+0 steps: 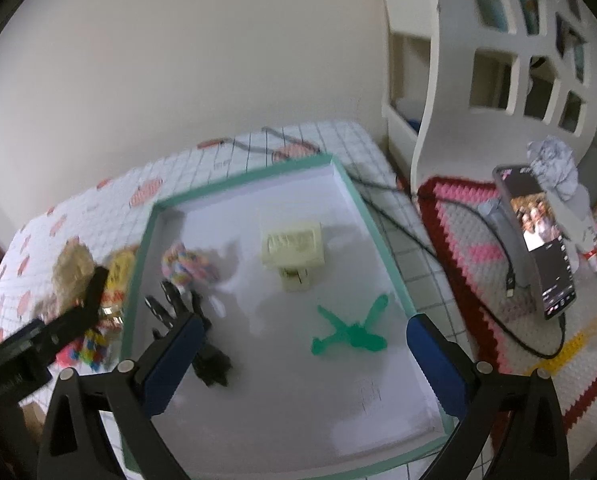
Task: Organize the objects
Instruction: 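Withdraw both open tools from the tray toward the remaining items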
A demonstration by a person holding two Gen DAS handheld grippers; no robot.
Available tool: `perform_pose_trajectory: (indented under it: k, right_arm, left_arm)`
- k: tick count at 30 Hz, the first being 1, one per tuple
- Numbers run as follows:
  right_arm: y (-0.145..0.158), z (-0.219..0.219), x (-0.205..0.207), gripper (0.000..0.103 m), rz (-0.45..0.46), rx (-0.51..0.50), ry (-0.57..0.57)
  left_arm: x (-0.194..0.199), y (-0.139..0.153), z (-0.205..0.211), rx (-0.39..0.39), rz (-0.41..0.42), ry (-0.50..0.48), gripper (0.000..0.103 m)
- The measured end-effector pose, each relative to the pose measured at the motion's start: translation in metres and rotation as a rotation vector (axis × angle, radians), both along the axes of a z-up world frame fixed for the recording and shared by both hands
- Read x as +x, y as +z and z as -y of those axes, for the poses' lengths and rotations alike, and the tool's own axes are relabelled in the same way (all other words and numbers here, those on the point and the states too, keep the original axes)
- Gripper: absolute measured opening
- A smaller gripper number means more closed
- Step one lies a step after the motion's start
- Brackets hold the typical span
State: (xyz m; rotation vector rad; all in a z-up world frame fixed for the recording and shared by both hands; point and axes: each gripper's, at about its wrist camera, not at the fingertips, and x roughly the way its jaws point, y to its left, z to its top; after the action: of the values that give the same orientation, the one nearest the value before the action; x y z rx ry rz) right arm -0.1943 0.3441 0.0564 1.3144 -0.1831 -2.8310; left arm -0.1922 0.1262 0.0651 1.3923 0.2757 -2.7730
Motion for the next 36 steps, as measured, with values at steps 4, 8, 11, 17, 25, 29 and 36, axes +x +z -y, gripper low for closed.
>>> perform_pose_trajectory:
  k: [4,8,11,17,25,29,36]
  right_arm:
    - [0.013,0.011,0.002,0.103,-0.047,-0.051,-0.014]
    - [0.021,0.037,0.000,0.103,-0.064,-0.069,0.019]
    - [0.024,0.062,0.001,0.103,-0.072,-0.075,0.059]
    - [0.027,0.121,0.006,0.103,-0.075,-0.085,0.163]
    - [0.011,0.183,0.009,0.103,-0.035,-0.058,0.256]
    - [-0.006,0.201,0.004,0.103,0.012,-0.046,0.265]
    - [-0.021,0.218,0.004,0.099,0.047,-0.002,0.287]
  left_arm:
    - [0.004,0.008,0.017,0.009,-0.011,0.020,0.103]
    - [0.011,0.013,0.044,0.017,-0.014,0.053,0.103]
    - [0.017,0.014,0.071,0.029,-0.012,0.098,0.103]
    - [0.030,0.018,0.127,0.044,-0.029,0.195,0.103]
    - [0.046,0.005,0.180,0.066,0.004,0.277,0.103]
    - [0.052,-0.003,0.194,0.056,0.024,0.299,0.103]
    - [0.054,-0.013,0.205,0.061,0.046,0.299,0.103]
